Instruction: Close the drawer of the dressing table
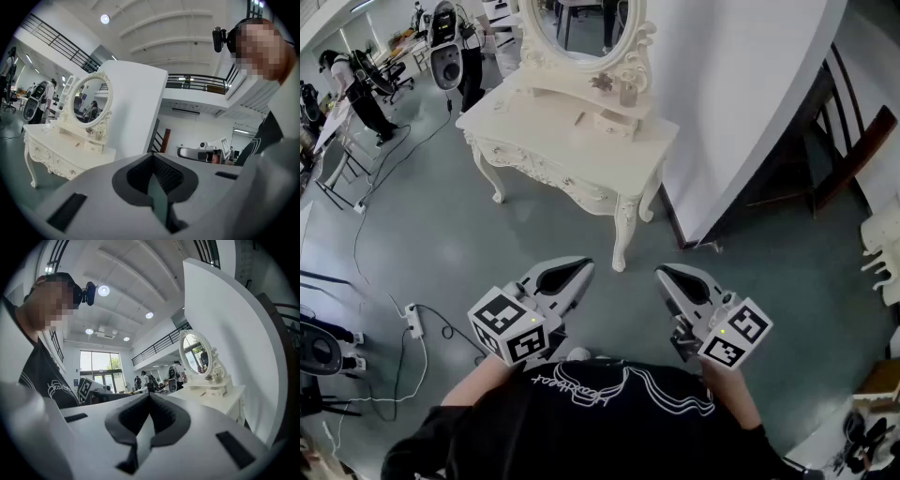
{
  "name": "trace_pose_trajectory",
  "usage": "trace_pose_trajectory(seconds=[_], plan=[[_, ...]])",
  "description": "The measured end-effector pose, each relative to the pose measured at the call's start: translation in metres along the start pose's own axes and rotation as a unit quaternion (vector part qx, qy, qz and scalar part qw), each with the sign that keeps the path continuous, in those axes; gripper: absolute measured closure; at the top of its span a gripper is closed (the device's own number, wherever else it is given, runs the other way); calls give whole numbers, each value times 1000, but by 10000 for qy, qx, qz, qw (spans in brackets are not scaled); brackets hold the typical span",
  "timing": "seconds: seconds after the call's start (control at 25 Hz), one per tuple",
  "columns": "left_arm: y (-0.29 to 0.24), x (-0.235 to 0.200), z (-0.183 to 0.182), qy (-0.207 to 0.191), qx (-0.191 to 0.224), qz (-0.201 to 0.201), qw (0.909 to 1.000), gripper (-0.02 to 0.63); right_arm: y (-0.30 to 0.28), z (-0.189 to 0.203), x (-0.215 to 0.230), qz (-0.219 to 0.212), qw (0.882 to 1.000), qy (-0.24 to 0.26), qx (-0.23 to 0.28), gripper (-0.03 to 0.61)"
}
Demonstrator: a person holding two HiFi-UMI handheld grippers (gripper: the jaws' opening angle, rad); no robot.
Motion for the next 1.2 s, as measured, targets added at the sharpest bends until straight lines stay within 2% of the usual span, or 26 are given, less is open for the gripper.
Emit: trace_pose_trajectory(seconds=[0.36,0.72,0.8,1.04,1.2], plan=[[15,22,0,-123,98,-53,9999,609,15,-3,-20,-107,9997,198,24,575],[13,23,1,-232,137,-135,9995,604,22,-6,-12,42,9999,133,56,574],[9,21,2,-258,123,-170,9994,543,24,-6,-10,41,9999,125,48,574],[-5,16,7,-237,34,-234,9994,449,32,-6,1,51,10000,58,42,574],[-11,8,7,-312,11,-325,9990,430,31,-3,9,84,10000,16,27,574]])
Point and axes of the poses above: the fingertips, and each gripper's own axes: y backward along the fingers, x to its right, z out of its underside, the point moved 1 cm from there along y, backward along the fingers, and after that the axes turned 3 degrees about -x, right-handed, at the moved point
